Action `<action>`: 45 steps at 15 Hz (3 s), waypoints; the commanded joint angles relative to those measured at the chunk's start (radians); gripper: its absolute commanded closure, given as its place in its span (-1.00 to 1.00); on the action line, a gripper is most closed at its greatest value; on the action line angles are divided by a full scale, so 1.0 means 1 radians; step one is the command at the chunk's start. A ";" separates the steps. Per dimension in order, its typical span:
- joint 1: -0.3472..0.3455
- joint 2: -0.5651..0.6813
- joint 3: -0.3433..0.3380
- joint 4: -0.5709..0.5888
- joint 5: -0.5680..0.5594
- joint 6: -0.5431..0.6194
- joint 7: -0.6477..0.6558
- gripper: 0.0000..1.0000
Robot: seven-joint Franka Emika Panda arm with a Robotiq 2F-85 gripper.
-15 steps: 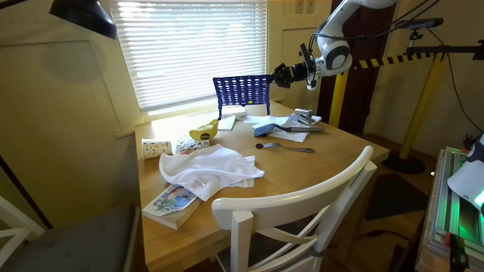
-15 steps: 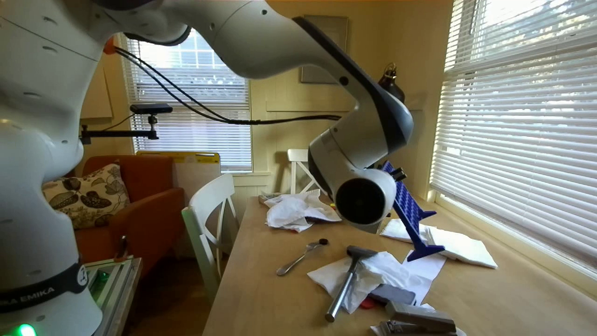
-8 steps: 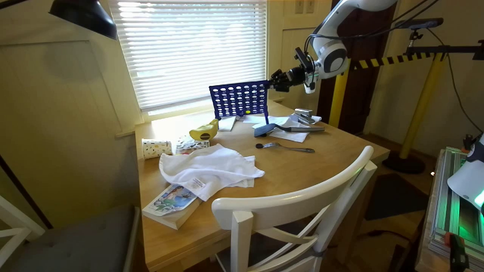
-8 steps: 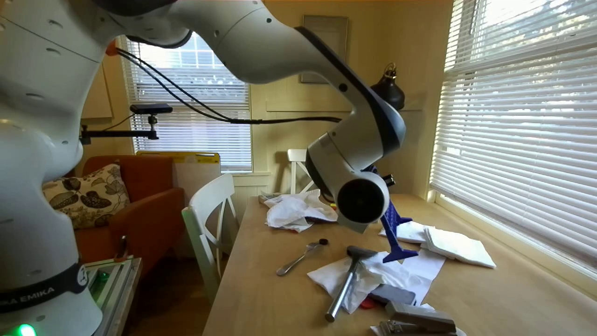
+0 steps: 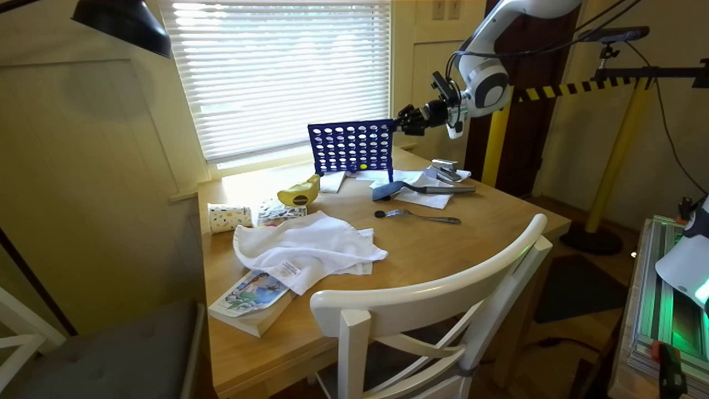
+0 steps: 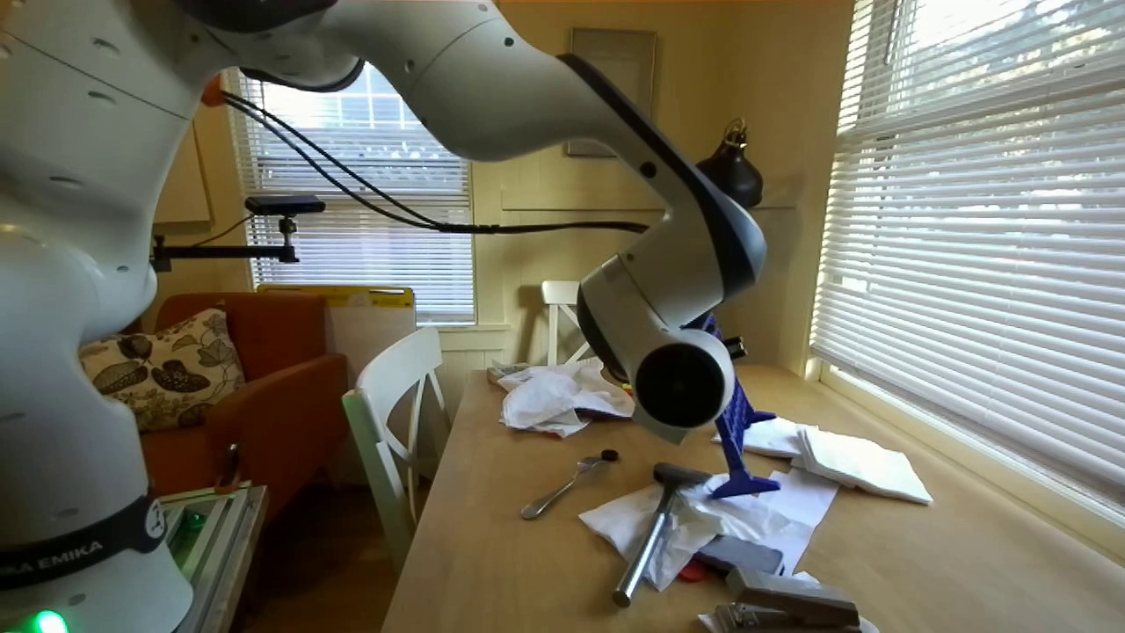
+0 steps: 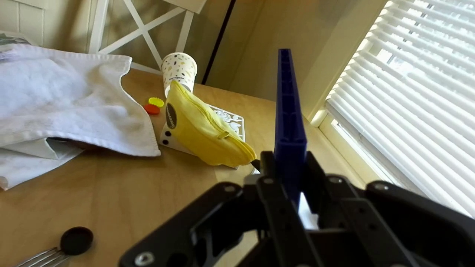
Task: Place the object upwards
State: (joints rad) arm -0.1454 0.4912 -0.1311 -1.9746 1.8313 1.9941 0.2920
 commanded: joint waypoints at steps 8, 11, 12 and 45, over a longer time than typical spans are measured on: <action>-0.060 0.038 -0.001 0.051 0.014 -0.047 0.306 0.90; -0.050 0.033 -0.006 0.042 0.028 -0.003 0.266 -0.06; -0.046 0.028 -0.006 0.039 0.028 0.013 0.256 -0.19; 0.092 -0.453 0.035 -0.285 -0.378 0.439 -0.765 -1.00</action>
